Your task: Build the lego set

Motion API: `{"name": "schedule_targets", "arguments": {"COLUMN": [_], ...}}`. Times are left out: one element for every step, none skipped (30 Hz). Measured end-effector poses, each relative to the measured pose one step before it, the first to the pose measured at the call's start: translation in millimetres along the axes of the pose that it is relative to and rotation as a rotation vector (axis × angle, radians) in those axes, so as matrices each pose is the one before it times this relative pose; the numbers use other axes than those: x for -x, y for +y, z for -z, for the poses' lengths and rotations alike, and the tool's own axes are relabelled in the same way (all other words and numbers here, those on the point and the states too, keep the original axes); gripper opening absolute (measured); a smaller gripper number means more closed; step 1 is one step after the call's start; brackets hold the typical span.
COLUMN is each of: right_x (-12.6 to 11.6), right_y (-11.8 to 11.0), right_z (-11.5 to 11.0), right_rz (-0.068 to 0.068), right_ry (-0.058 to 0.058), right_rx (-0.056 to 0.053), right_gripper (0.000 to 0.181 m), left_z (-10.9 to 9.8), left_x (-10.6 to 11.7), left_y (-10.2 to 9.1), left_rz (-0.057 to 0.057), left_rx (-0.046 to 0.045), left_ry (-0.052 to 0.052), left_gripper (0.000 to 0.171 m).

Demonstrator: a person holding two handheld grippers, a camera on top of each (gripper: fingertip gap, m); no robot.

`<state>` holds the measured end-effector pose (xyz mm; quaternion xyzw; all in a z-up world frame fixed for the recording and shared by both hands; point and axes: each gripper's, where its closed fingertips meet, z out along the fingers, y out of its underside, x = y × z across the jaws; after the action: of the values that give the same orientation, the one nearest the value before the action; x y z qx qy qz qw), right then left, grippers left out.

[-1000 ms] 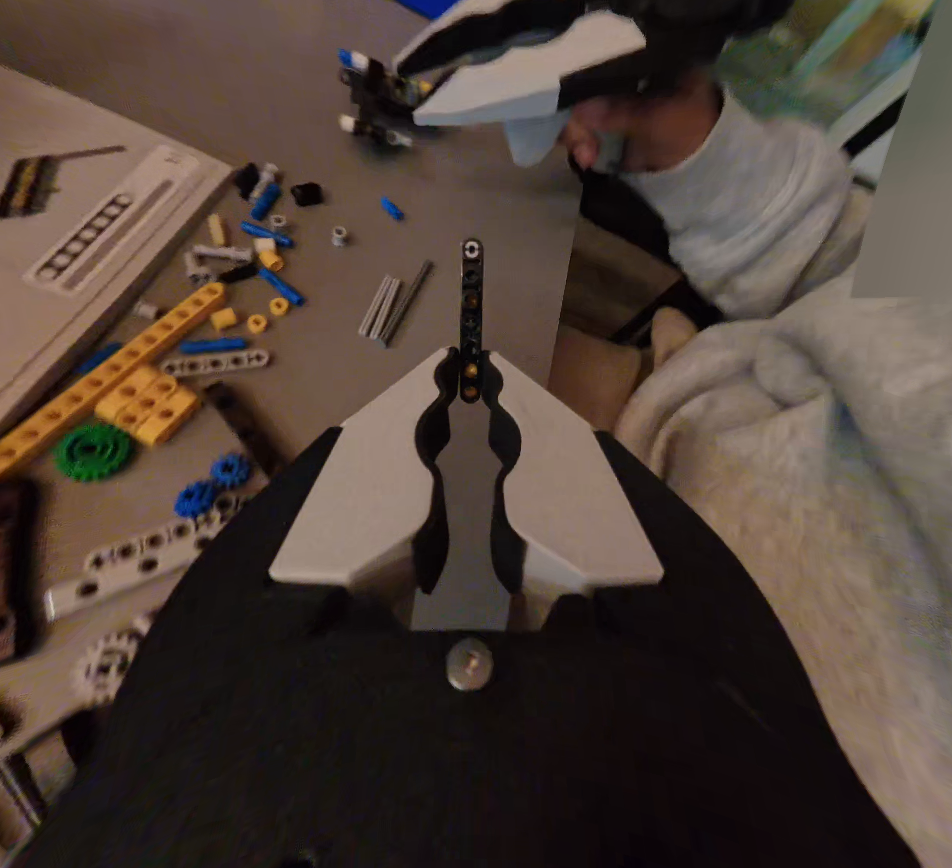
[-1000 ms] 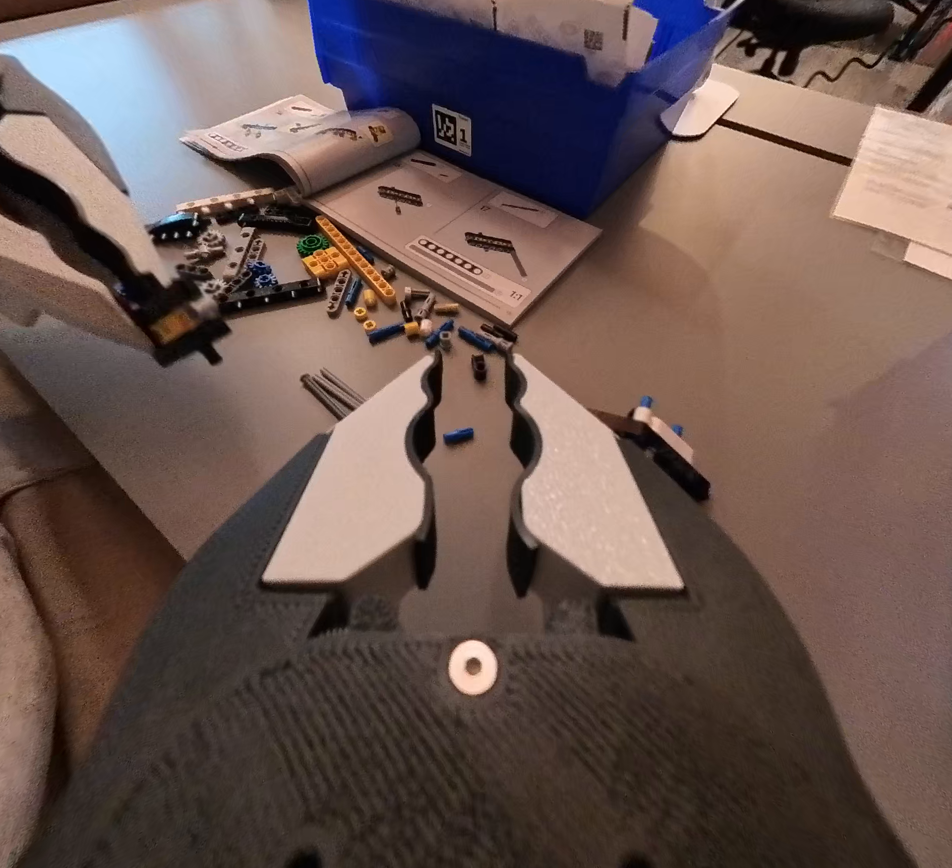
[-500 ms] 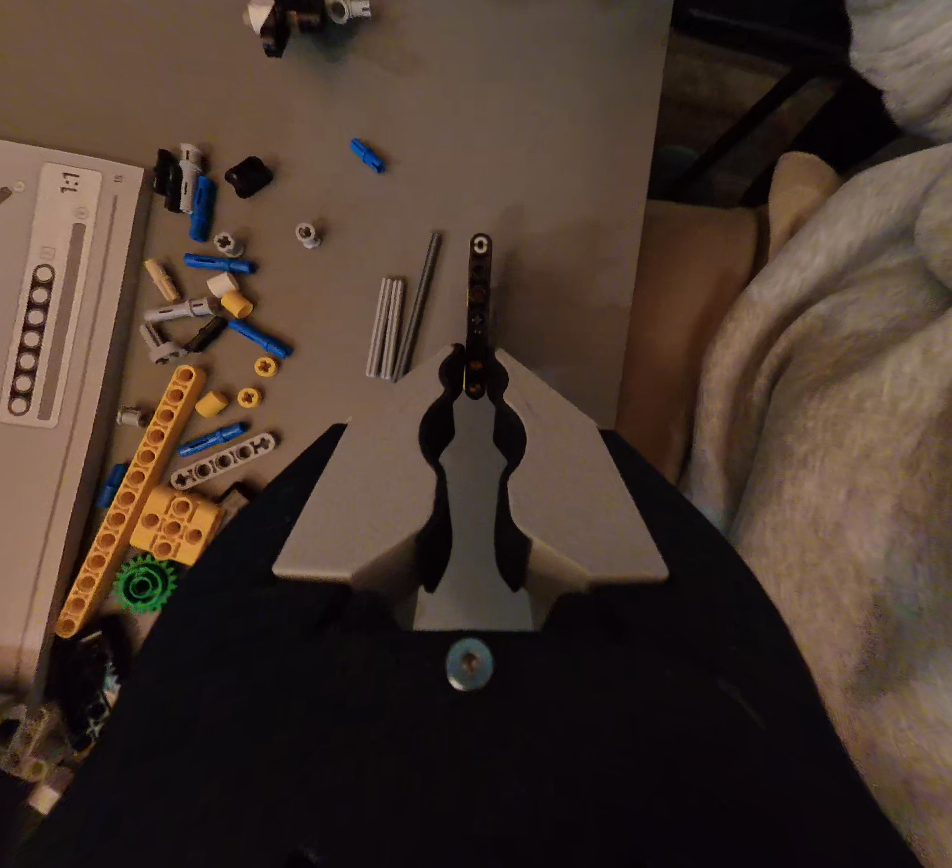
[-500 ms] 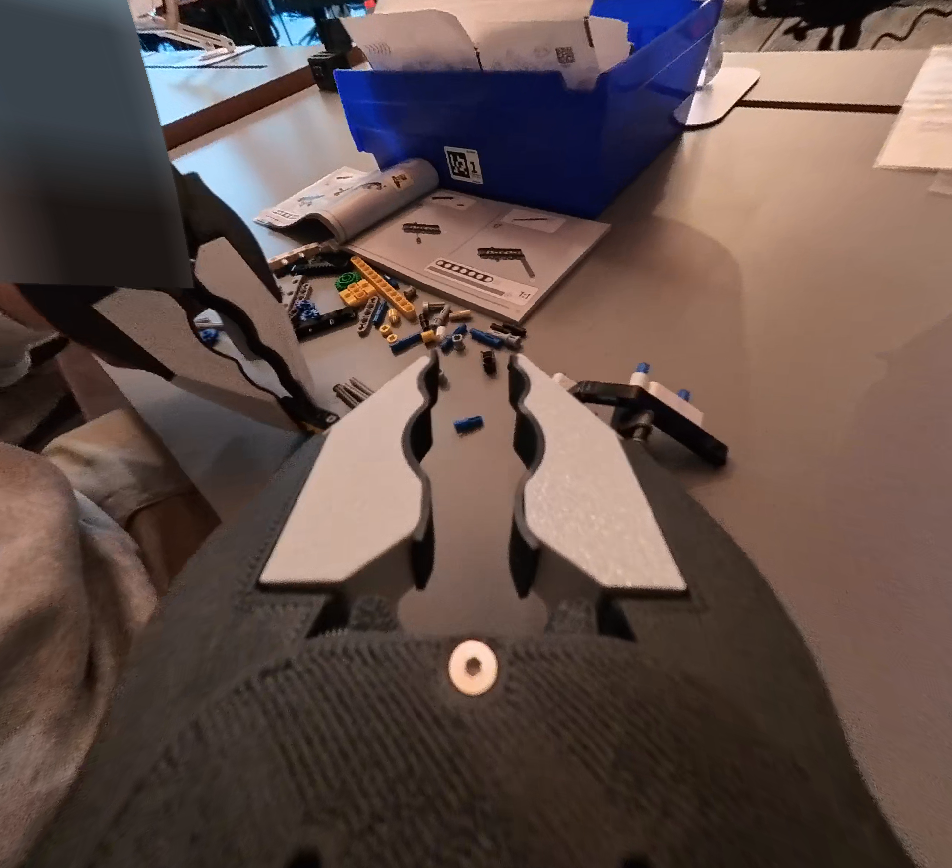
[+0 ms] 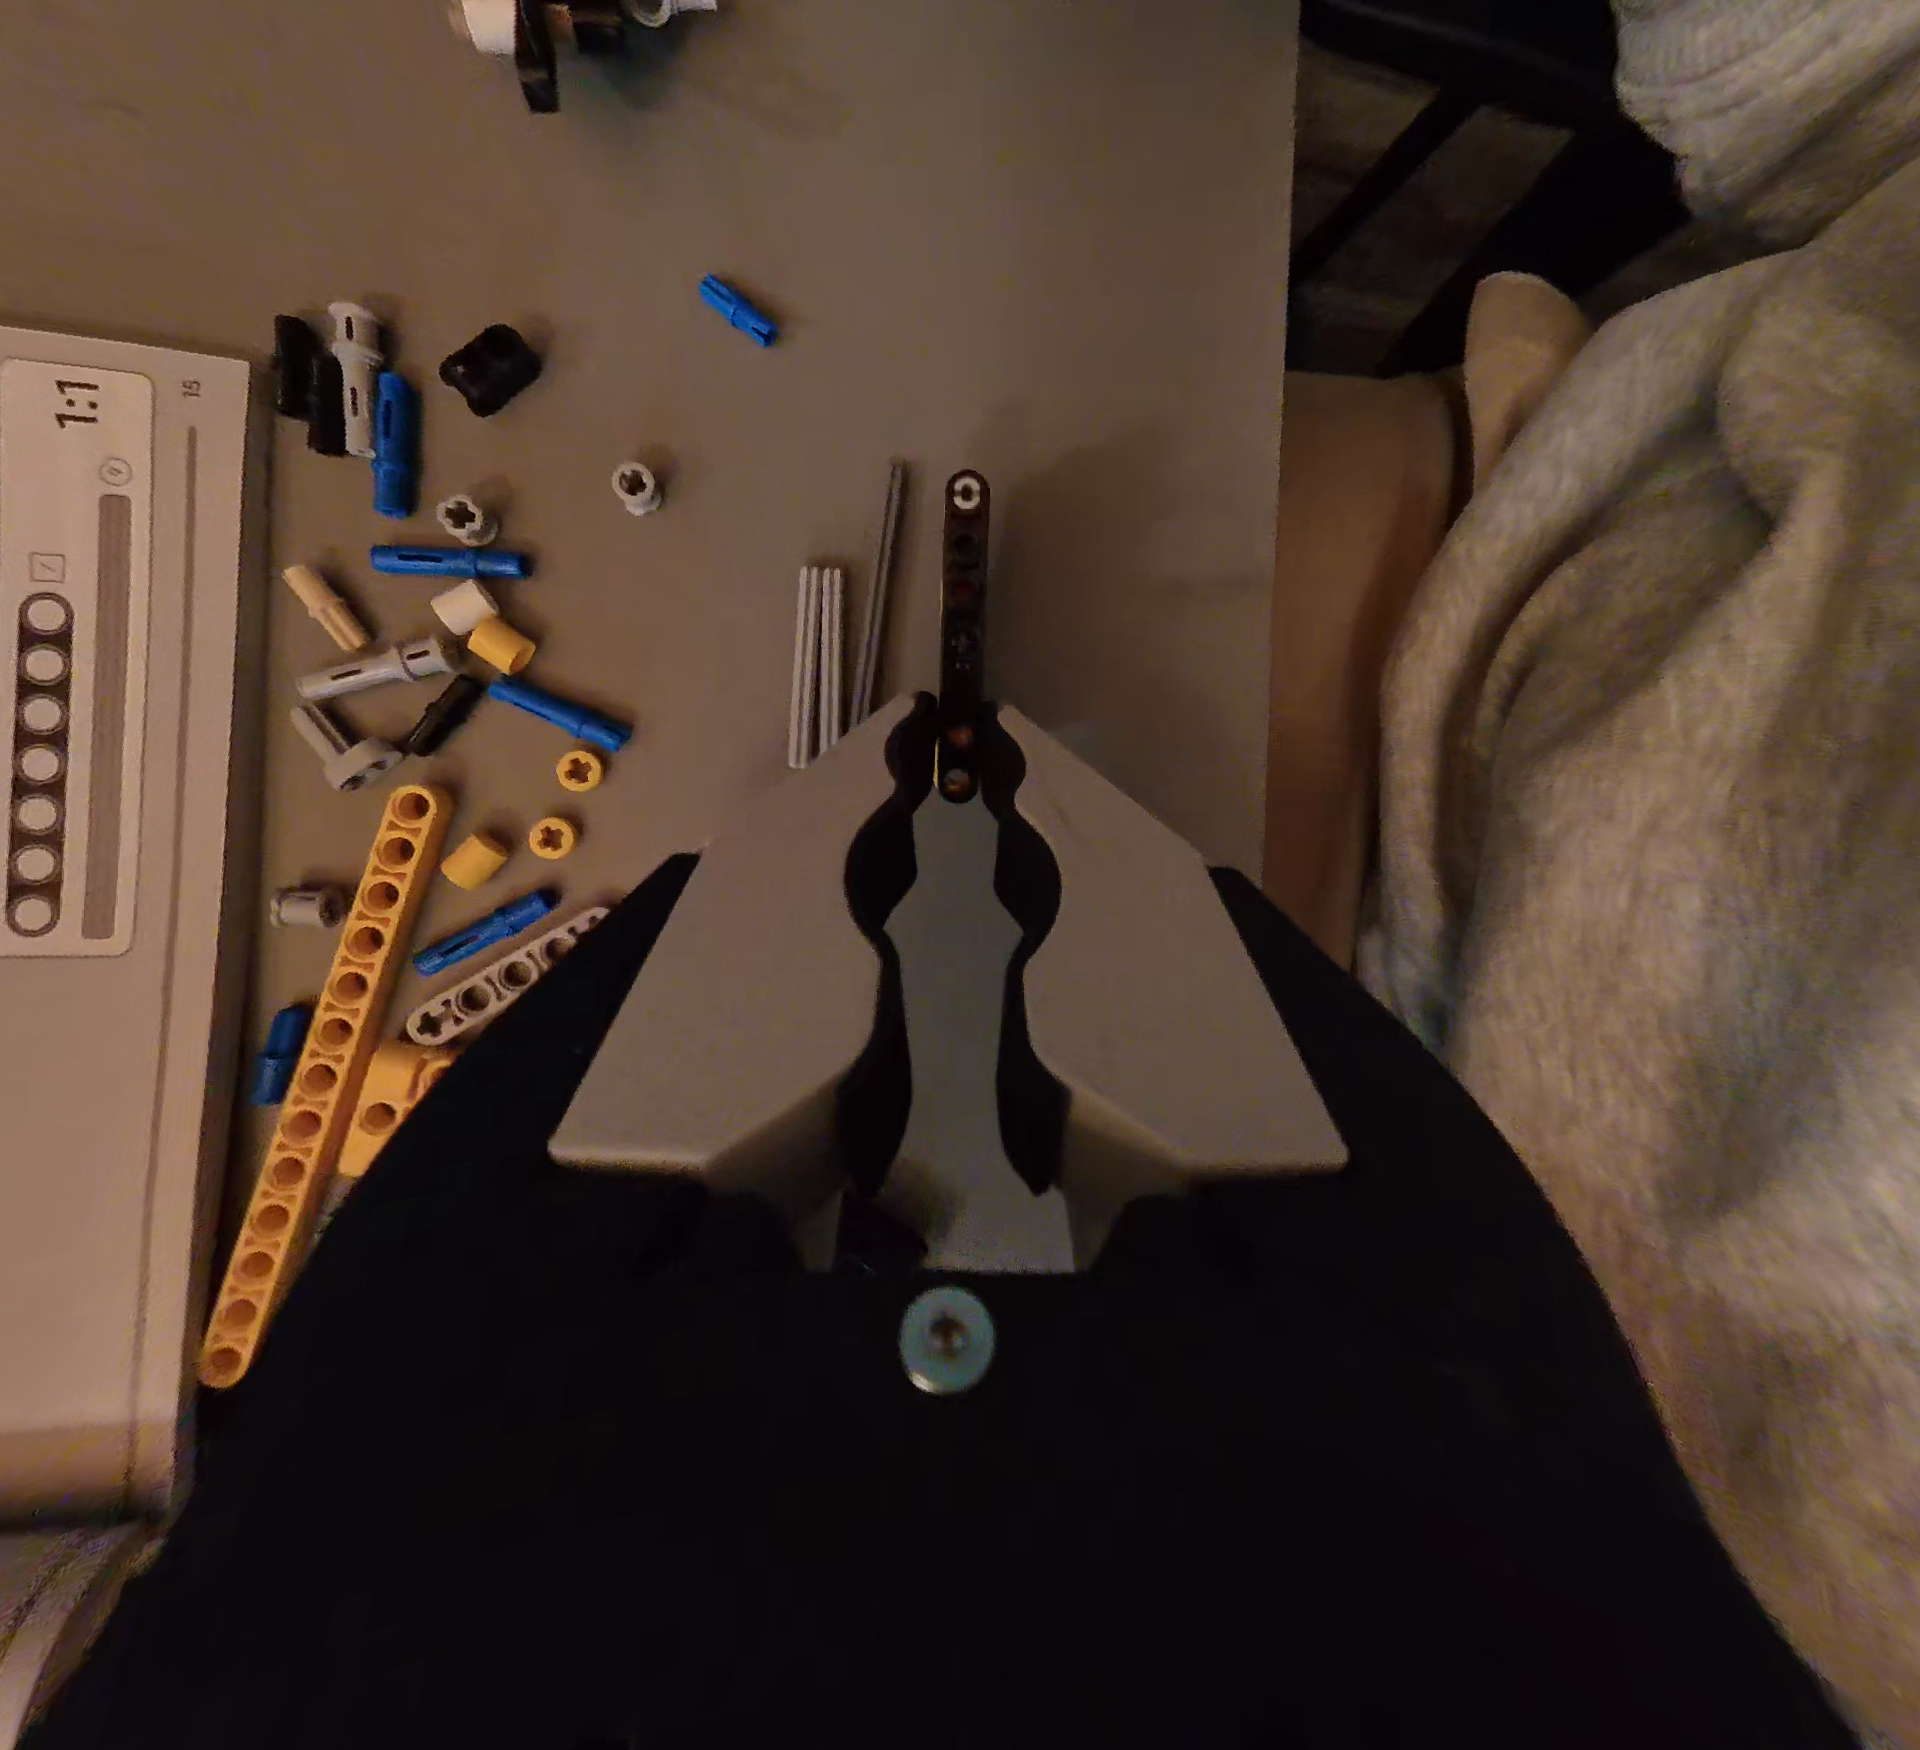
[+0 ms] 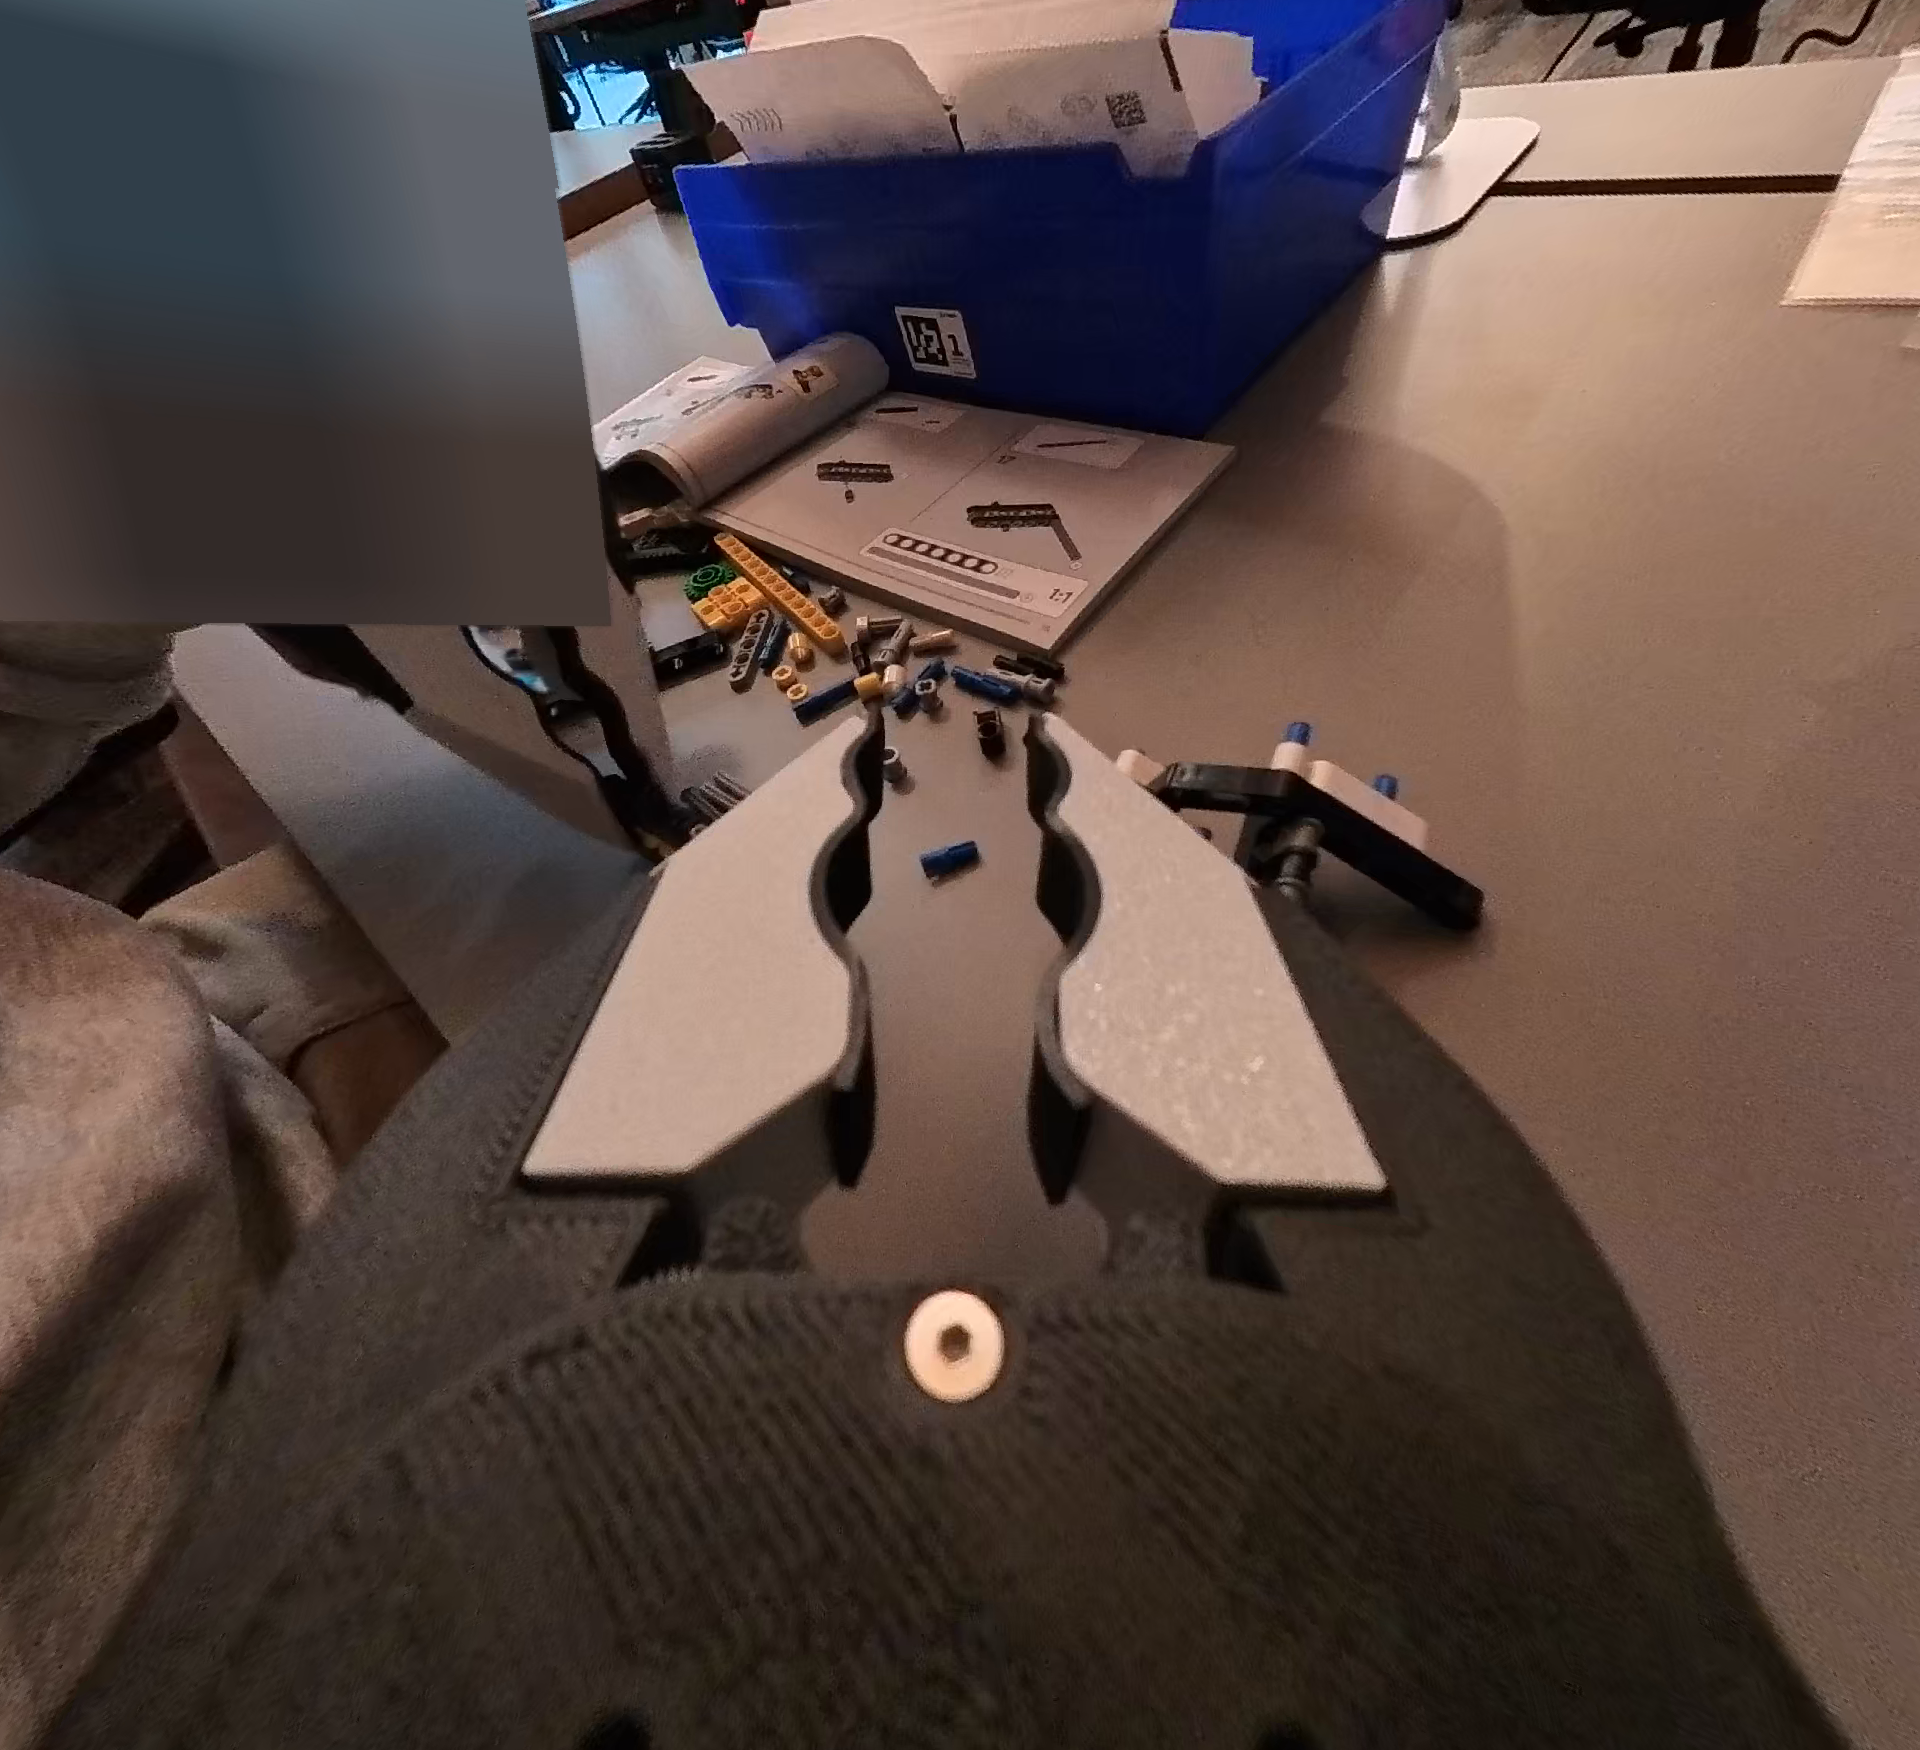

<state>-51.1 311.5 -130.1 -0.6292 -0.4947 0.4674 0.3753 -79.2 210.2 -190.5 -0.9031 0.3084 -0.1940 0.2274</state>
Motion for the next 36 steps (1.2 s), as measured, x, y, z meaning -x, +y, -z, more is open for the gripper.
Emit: {"name": "schedule_targets", "arguments": {"right_x": [0.02,0.06,0.01,0.19,0.13,0.00,-0.01,-0.09,0.00,-0.04,-0.11,-0.13,-0.03,0.00,-0.03,-0.07,-0.18,-0.12,-0.28,-0.24,-0.21,-0.22,-0.11,-0.09,-0.10,0.03,0.13,0.36,0.45,0.90,1.14,1.05,1.09,1.42,1.78,2.36], "right_y": [0.01,0.19,0.00,-0.16,-0.14,-0.16,-0.06,-0.07,-0.07,-0.08,0.01,0.06,-0.08,0.02,0.05,0.02,-0.09,-0.21,-0.17,0.09,0.29,0.18,0.21,0.01,-0.04,0.14,0.01,0.04,0.08,0.13,0.06,0.28,0.47,0.68,0.76,1.04], "right_z": [-0.13,-0.13,0.01,-0.02,0.08,0.22,0.12,0.06,0.06,-0.02,0.04,0.06,-0.02,0.04,0.06,0.04,0.08,0.10,0.07,-0.12,-0.09,-0.15,-0.16,-0.13,-0.01,-0.01,-0.08,-0.17,-0.07,-0.24,-0.22,-0.29,-0.46,-0.63,-0.95,-1.26], "right_rz": [-0.0013,-0.0010,-0.0005,0.0000,0.0004,0.0007,0.0005,-0.0003,-0.0008,-0.0010,-0.0008,-0.0007,-0.0009,-0.0011,-0.0010,-0.0010,-0.0011,-0.0014,-0.0019,-0.0025,-0.0027,-0.0024,-0.0018,-0.0010,-0.0003,-0.0003,0.0000,0.0007,0.0011,0.0021,0.0029,0.0030,0.0034,0.0043,0.0046,0.0054], "right_ry": [-0.0010,-0.0009,-0.0005,-0.0005,-0.0003,0.0005,0.0007,0.0000,-0.0003,-0.0006,-0.0004,-0.0003,-0.0007,-0.0011,-0.0008,-0.0006,-0.0005,-0.0006,-0.0007,-0.0010,-0.0013,-0.0011,-0.0009,-0.0004,0.0002,-0.0003,-0.0009,-0.0014,-0.0023,-0.0046,-0.0051,-0.0040,-0.0037,-0.0046,-0.0059,-0.0084], "right_rx": [-0.0001,0.0004,0.0001,-0.0007,-0.0007,-0.0004,-0.0001,-0.0005,-0.0005,-0.0002,-0.0004,-0.0001,-0.0002,-0.0004,-0.0001,-0.0004,-0.0012,-0.0014,-0.0014,-0.0005,0.0003,0.0003,0.0002,0.0000,-0.0001,0.0003,0.0003,0.0003,0.0004,0.0007,0.0006,0.0015,0.0033,0.0040,0.0051,0.0068], "right_gripper": [0.026,0.026,0.026,0.026,0.026,0.026,0.026,0.026,0.026,0.026,0.026,0.026,0.026,0.026,0.026,0.026,0.026,0.026,0.026,0.026,0.026,0.026,0.026,0.026,0.026,0.026,0.026,0.026,0.026,0.027,0.027,0.027,0.027,0.027,0.027,0.027], "left_z": [-0.04,-0.21,-0.17,-0.06,0.06,0.20,0.15,0.15,0.01,-0.05,-0.17,-0.25,-0.40,-0.36,-0.55,-0.42,-0.42,-0.22,-0.03,0.09,0.04,0.27,0.37,0.42,0.42,0.50,0.61,0.81,1.01,1.39,1.70,2.09,2.72,3.34,4.06,4.51], "left_x": [0.59,0.38,0.05,-0.19,-0.20,0.14,0.42,0.64,0.97,0.59,-0.16,-0.16,-0.30,-0.67,-0.72,-0.62,-0.34,-0.24,-0.50,-0.05,-0.03,-0.18,0.17,0.25,0.52,0.57,0.49,0.24,-0.34,-0.87,-1.27,-2.09,-1.55,0.31,0.10,-1.05], "left_y": [-0.38,-0.36,-0.27,-0.08,-0.03,-0.19,-0.18,-0.22,-0.33,-0.45,-0.54,-0.62,-0.72,-0.65,-0.25,0.06,0.11,0.08,0.00,0.03,-0.06,-0.10,-0.34,-0.23,0.10,0.23,-0.07,-0.43,-0.65,-1.44,-2.01,-2.55,-3.23,-3.76,-3.73,-3.42], "left_rz": [0.0066,0.0085,0.0097,0.0085,0.0054,0.0023,-0.0009,-0.0031,-0.0046,-0.0039,-0.0043,-0.0066,-0.0082,-0.0074,-0.0056,-0.0044,-0.0041,-0.0036,-0.0037,-0.0041,-0.0045,-0.0045,-0.0037,-0.0013,0.0010,0.0010,0.0011,0.0024,0.0033,0.0067,0.0111,0.0148,0.0228,0.0352,0.0433,0.0513], "left_rx": [-0.00675,-0.00584,-0.00347,-0.00091,0.00040,0.00113,0.00124,0.00273,0.00195,0.00111,0.00103,0.00028,-0.00073,-0.00017,0.00217,0.00341,0.00323,0.00240,0.00174,0.00094,0.00028,-0.00088,-0.00280,-0.00211,-0.00050,-0.00087,-0.00346,-0.00602,-0.01002,-0.01602,-0.02323,-0.03072,-0.04024,-0.04814,-0.05280,-0.05317], "left_ry": [0.0171,0.0205,0.0233,0.0241,0.0214,0.0153,0.0091,0.0031,-0.0020,-0.0018,0.0006,-0.0013,-0.0014,0.0009,0.0022,0.0021,0.0017,0.0019,0.0034,0.0017,0.0018,0.0024,0.0010,0.0015,0.0019,0.0010,0.0015,0.0023,0.0053,0.0084,0.0111,0.0161,0.0147,0.0055,0.0119,0.0235], "left_gripper": [0.008,0.008,0.008,0.008,0.008,0.008,0.008,0.008,0.008,0.008,0.008,0.008,0.008,0.008,0.008,0.008,0.009,0.009,0.008,0.008,0.009,0.008,0.008,0.008,0.008,0.008,0.008,0.008,0.008,0.008,0.008,0.008,0.008,0.008,0.007,0.007]}}
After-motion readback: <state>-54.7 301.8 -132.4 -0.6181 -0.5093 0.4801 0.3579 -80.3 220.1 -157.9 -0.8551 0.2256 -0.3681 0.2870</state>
